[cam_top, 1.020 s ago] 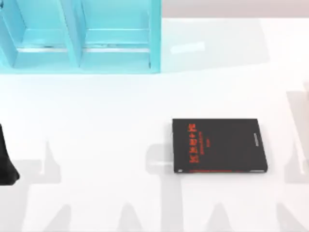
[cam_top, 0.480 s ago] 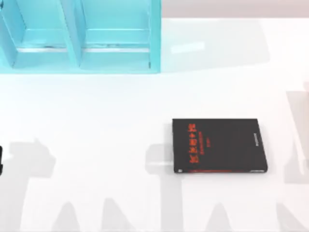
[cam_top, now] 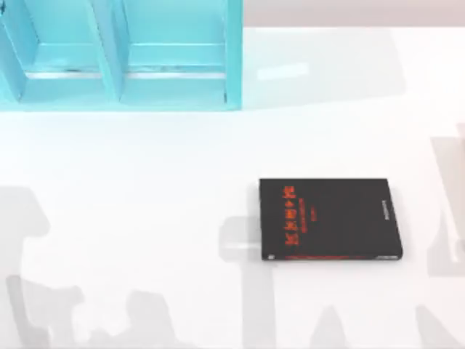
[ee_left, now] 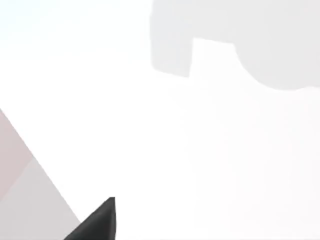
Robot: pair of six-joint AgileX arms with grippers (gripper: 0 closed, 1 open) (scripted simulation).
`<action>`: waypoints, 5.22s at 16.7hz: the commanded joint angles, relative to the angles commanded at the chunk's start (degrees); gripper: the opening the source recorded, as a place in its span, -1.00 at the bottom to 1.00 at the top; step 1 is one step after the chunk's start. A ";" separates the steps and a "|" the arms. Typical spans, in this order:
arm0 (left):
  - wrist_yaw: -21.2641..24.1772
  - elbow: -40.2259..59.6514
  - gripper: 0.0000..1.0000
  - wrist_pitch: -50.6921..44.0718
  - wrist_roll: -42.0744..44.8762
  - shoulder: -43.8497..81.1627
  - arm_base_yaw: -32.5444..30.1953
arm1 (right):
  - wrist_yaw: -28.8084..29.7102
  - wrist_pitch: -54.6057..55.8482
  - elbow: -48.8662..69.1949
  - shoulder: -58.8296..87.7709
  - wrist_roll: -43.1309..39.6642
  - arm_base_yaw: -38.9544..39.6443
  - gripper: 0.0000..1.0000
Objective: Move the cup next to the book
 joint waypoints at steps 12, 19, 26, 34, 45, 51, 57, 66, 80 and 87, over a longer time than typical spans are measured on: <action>1.23 30.71 1.00 -30.57 64.06 38.60 27.80 | 0.00 0.00 0.00 0.00 0.00 0.00 1.00; 1.63 39.31 1.00 -32.02 75.25 39.60 34.64 | 0.00 0.00 0.00 0.00 0.00 0.00 1.00; 1.63 37.29 1.00 -29.71 75.09 40.18 34.47 | 0.00 0.00 0.00 0.00 0.00 0.00 1.00; 1.65 23.92 1.00 -10.36 75.51 45.66 34.81 | 0.00 0.00 0.00 0.00 0.00 0.00 1.00; 1.65 23.16 0.10 -9.51 75.56 45.97 34.85 | 0.00 0.00 0.00 0.00 0.00 0.00 1.00; 1.65 23.16 -0.81 -9.51 75.56 45.97 34.85 | 0.00 0.00 0.00 0.00 0.00 0.00 1.00; 1.65 23.16 -1.00 -9.51 75.56 45.97 34.85 | 0.00 0.00 0.00 0.00 0.00 0.00 1.00; 1.67 26.98 -1.00 -16.00 75.60 43.67 34.79 | 0.00 0.00 0.00 0.00 0.00 0.00 1.00; 1.16 31.59 -1.00 -24.32 64.15 45.05 28.23 | 0.00 0.00 0.00 0.00 0.00 0.00 1.00; -0.19 37.71 -1.00 -34.93 29.79 54.65 9.03 | 0.00 0.00 0.00 0.00 0.00 0.00 1.00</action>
